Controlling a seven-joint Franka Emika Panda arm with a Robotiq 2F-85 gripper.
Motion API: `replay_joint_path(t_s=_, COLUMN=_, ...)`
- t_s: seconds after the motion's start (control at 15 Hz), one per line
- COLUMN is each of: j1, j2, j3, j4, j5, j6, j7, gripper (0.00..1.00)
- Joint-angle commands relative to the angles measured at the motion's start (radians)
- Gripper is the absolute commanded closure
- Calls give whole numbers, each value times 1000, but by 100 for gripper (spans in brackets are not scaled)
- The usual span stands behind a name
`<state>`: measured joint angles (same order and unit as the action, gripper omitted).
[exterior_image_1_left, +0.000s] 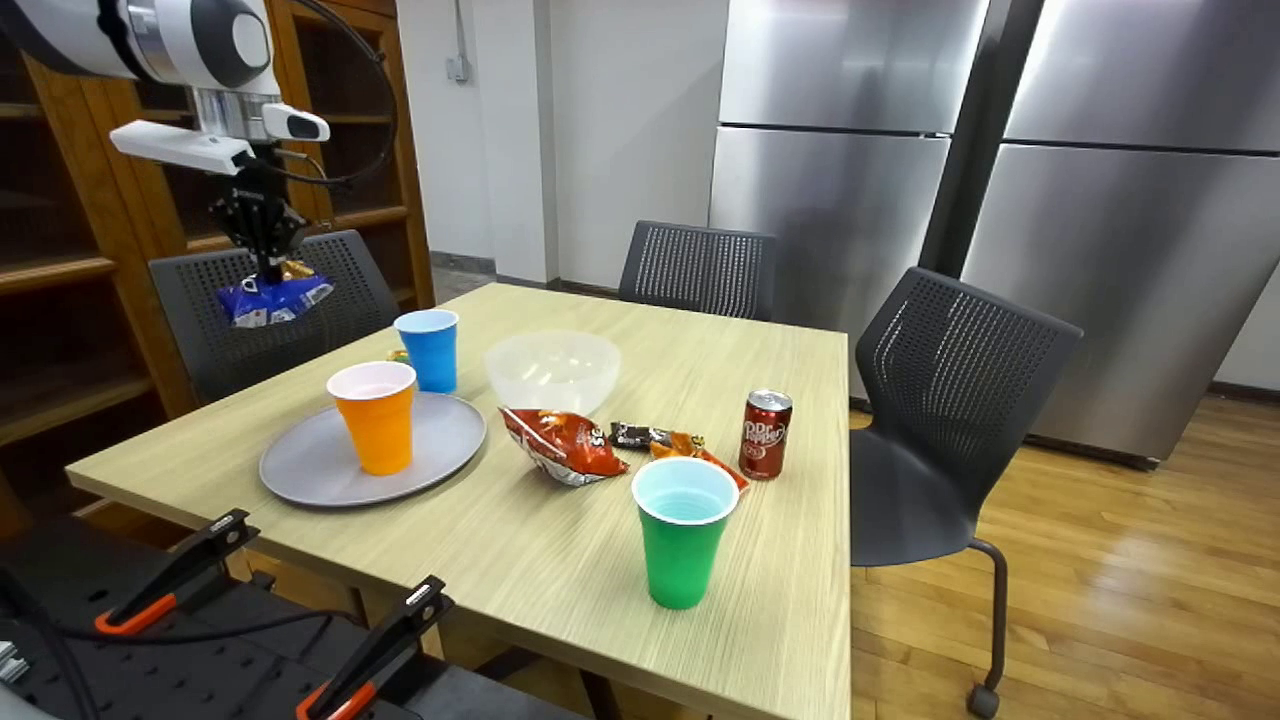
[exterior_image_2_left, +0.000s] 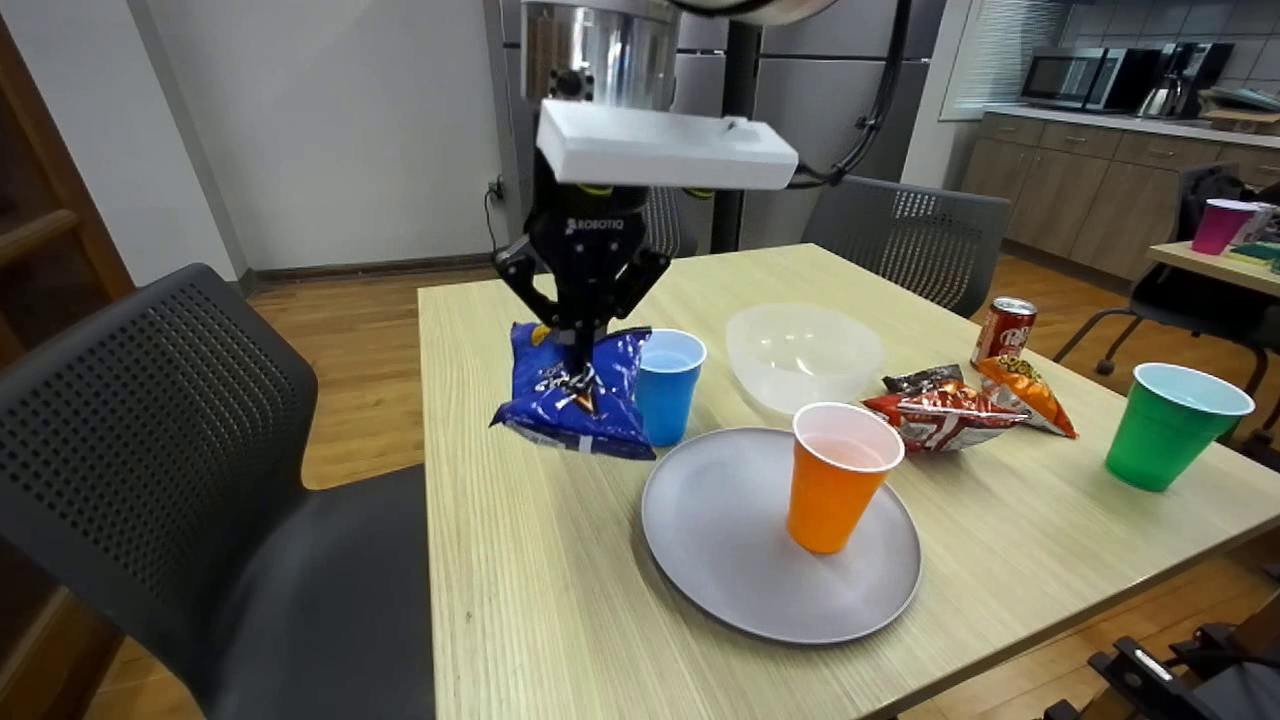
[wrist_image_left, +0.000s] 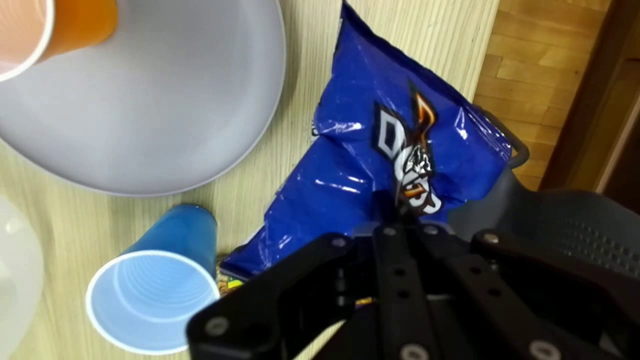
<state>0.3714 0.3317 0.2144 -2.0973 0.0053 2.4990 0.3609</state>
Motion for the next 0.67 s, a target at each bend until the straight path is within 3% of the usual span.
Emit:
replay_joint_path(t_s=0.0, j1=-57, j2=-112, j3=-3, j4=-80, j5=55, j6=42, j7=-39, gripper=100)
replay_joint_path(t_s=0.6, j1=-178, j2=-200, j3=-56, j4=-124, j5=150, j6=81, j7=-90, gripper=100)
